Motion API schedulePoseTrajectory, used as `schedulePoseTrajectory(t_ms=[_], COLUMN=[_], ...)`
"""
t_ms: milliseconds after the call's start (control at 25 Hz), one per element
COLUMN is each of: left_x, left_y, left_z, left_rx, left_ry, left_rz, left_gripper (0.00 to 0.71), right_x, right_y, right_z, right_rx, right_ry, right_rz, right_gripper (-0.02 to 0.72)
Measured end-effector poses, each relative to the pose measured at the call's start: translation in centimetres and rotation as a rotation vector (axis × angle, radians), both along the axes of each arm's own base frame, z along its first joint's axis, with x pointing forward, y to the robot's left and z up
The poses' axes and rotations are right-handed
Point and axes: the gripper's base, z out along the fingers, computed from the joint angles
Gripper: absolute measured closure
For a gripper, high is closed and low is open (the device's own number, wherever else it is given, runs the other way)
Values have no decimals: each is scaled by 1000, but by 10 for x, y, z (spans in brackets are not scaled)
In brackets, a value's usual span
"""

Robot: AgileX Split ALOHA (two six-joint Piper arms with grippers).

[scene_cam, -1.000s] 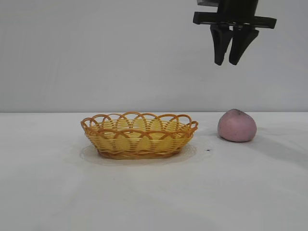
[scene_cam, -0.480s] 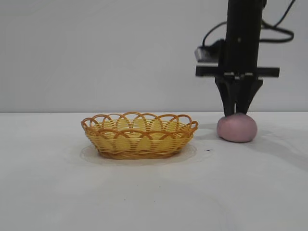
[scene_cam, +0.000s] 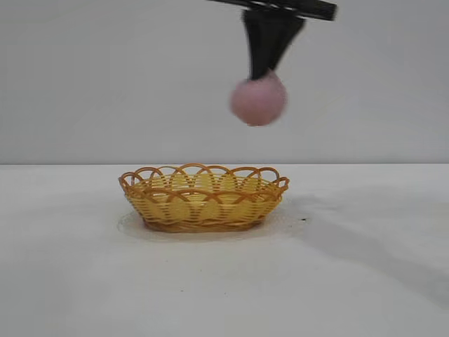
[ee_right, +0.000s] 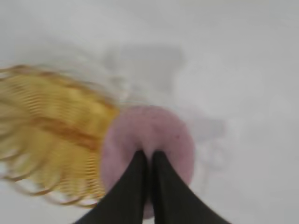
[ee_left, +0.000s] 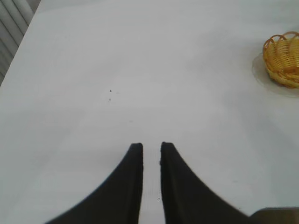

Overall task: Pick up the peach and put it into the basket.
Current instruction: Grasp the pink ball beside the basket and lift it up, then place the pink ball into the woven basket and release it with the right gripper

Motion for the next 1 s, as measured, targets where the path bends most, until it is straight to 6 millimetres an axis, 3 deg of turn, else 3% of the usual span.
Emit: schedulePoseTrajectory(t_ms=[40, 160, 400, 480, 520, 560, 720, 880, 920, 1000], left_x=[0, 0, 0, 0, 0, 0, 0, 0, 0, 0], left_y=[0, 0, 0, 0, 0, 0, 0, 0, 0, 0], left_z=[0, 0, 0, 0, 0, 0, 0, 0, 0, 0], left_rx=[0, 0, 0, 0, 0, 0, 0, 0, 0, 0], left_ry=[0, 0, 0, 0, 0, 0, 0, 0, 0, 0], left_rz=[0, 0, 0, 0, 0, 0, 0, 0, 0, 0], left_gripper=[669, 652, 652, 652, 652, 710, 710, 710, 710, 710], right_x=[-6, -16, -14, -13, -13, -12, -12, -8, -4, 14], right_y=[10, 32, 46, 45, 44, 43, 38, 16, 6, -24], right_z=[-4, -24, -62, -66, -65, -62, -42, -7, -2, 4], right_rx=[3, -19, -52, -65, -71, -78, -66, -42, -37, -33], right_ry=[12, 51, 93, 84, 77, 65, 23, -28, -32, -36], right_rz=[23, 74, 91, 94, 95, 98, 94, 49, 25, -56], right_gripper=[703, 703, 703, 594, 533, 475, 230, 215, 174, 189])
